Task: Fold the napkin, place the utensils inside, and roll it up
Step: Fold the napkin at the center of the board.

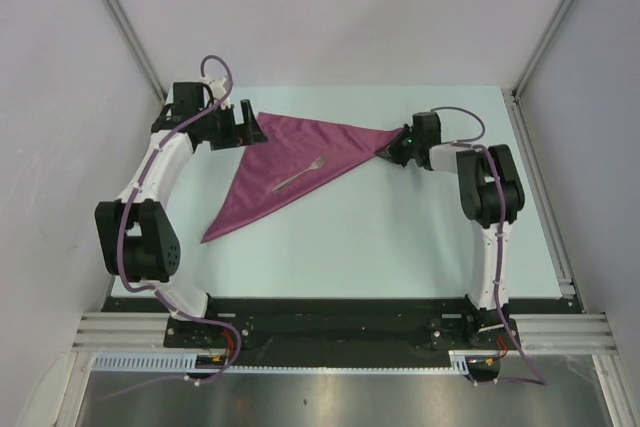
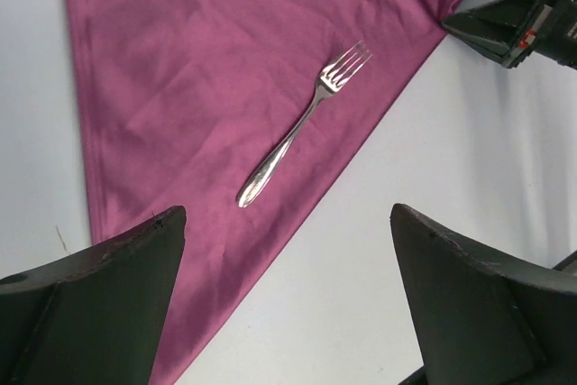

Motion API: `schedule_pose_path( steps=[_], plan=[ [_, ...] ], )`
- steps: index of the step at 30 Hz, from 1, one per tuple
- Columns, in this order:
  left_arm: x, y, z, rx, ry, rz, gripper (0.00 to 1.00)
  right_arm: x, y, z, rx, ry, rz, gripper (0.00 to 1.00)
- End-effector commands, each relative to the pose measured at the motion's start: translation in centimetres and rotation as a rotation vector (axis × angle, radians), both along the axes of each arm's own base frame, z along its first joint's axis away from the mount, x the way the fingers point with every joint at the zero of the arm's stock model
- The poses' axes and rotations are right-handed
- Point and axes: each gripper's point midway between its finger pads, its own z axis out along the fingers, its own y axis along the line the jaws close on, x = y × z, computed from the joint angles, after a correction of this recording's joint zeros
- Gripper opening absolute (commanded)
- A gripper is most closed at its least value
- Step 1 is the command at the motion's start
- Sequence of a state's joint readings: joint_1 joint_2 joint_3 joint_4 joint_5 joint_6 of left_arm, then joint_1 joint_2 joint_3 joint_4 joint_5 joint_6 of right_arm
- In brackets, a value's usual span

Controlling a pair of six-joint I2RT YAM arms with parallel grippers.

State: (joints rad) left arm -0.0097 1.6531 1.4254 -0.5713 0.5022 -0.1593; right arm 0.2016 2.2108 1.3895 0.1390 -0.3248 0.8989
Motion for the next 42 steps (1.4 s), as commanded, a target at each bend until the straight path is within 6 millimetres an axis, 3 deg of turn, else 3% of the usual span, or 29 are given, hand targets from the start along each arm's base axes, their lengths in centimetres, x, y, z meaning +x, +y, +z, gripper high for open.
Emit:
schedule_pose_path(
  steps=[1, 3, 4, 6, 7, 11, 12, 13, 15, 18, 24, 27, 37, 42],
  plan=[
    [-0.3, -0.7, 2.7, -0.055, -0.070, -0.021, 1.00, -3.7, -4.8, -1.1, -0.104, 0.060, -0.054, 0.00],
    [-0.4, -0.7, 2.9, -0.057, -0.075, -0.021, 1.00, -4.9, -6.6, -1.1, -0.115, 0.075, -0.084, 0.00],
    [-0.5, -0.8, 3.1, -0.060, -0.079, -0.021, 1.00, -6.6, -7.5, -2.4, -0.131, 0.113, -0.095, 0.00],
    [-0.5, -0.9, 3.3, -0.068, -0.089, -0.025, 1.00, -7.4, -9.0, -1.3, -0.136, 0.100, -0.130, 0.00],
    [-0.6, -1.1, 3.3, -0.081, -0.087, -0.030, 1.00, -9.0, -9.5, -2.2, -0.141, 0.131, -0.137, 0.00],
    [-0.7, -1.7, 3.5, -0.116, -0.087, -0.049, 1.00, -10.6, -10.8, -0.5, -0.093, 0.087, -0.139, 0.02],
    [-0.8, -1.7, 3.4, -0.118, -0.083, -0.049, 1.00, -10.8, -10.5, 0.3, -0.067, 0.069, -0.115, 0.10],
    [-0.7, -1.7, 3.5, -0.116, -0.084, -0.047, 1.00, -10.9, -11.6, 0.6, -0.055, 0.067, -0.136, 0.32],
    [-0.8, -1.6, 3.8, -0.112, -0.094, -0.046, 1.00, -11.6, -12.7, 1.8, -0.042, 0.041, -0.146, 0.50],
    [-0.8, -1.4, 4.0, -0.101, -0.104, -0.038, 1.00, -12.5, -14.7, 3.1, -0.057, 0.012, -0.186, 0.55],
    [-0.9, -1.5, 4.1, -0.108, -0.101, -0.042, 1.00, -13.3, -19.0, 3.2, -0.065, 0.002, -0.285, 0.54],
    [-0.8, -1.5, 4.0, -0.106, -0.100, -0.041, 1.00, -12.6, -20.2, 3.0, -0.055, -0.013, -0.310, 0.51],
    [-0.7, -1.3, 3.7, -0.095, -0.097, -0.039, 1.00, -8.9, -20.8, 1.6, 0.025, -0.050, -0.329, 0.45],
    [-0.7, -1.3, 3.5, -0.094, -0.091, -0.036, 1.00, -8.1, -20.8, 1.2, 0.059, -0.066, -0.347, 0.45]
  ],
)
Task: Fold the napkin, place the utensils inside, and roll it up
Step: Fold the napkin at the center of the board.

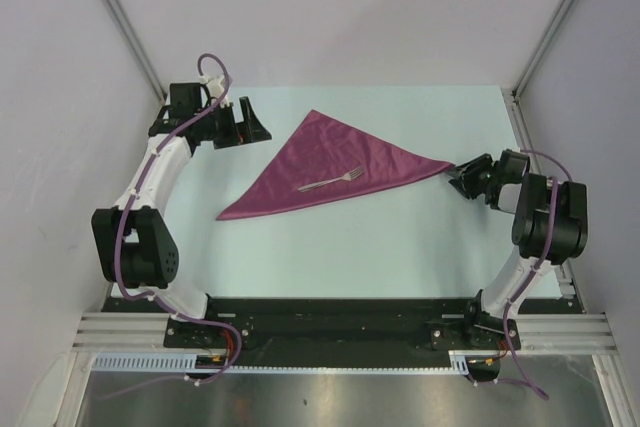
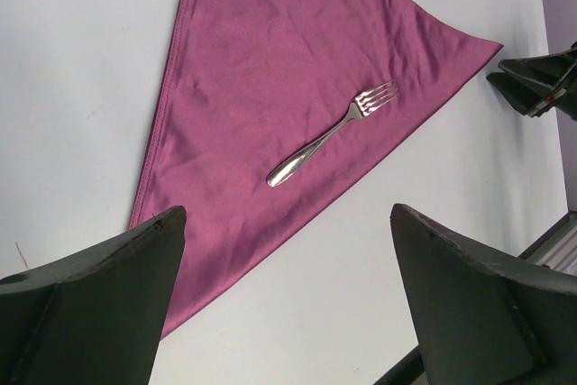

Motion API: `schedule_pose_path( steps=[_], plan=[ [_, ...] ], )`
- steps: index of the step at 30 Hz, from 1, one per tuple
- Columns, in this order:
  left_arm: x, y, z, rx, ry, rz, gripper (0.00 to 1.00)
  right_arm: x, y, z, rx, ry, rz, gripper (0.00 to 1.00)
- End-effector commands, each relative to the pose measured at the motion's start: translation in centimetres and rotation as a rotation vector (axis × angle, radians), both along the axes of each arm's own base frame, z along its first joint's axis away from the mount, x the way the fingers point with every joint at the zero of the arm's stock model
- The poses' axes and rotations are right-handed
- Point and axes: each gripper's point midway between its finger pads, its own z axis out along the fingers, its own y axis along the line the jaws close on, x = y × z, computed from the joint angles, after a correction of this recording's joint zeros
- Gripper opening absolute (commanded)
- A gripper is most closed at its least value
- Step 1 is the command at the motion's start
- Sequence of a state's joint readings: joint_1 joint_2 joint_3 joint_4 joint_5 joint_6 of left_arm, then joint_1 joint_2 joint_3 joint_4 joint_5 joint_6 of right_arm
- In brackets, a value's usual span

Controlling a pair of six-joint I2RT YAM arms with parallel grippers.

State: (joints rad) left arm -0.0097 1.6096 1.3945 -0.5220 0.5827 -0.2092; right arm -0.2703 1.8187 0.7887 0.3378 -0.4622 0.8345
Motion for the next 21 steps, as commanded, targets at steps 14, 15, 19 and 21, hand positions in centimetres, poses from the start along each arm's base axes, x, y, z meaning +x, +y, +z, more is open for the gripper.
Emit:
schedule_pose_path(
  steps=[14, 15, 19, 21],
  plan=[
    [0.0, 0.0, 1.4, -0.007, -0.048, -0.009, 1.00, 2.5, -1.1, -1.4, 0.027, -0.045, -0.073, 0.45],
    [0.0, 0.0, 1.5, -0.010, -0.047, -0.011, 1.00, 2.5, -1.3, -1.6, 0.025, -0.041, -0.079, 0.43],
    [0.0, -0.1, 1.4, -0.011, -0.047, -0.012, 1.00, 2.6, -1.4, -1.9, 0.023, -0.037, -0.086, 0.42],
    [0.0, -0.1, 1.4, -0.012, -0.047, -0.013, 1.00, 2.8, -1.4, -2.0, 0.022, -0.039, -0.090, 0.40]
  ],
)
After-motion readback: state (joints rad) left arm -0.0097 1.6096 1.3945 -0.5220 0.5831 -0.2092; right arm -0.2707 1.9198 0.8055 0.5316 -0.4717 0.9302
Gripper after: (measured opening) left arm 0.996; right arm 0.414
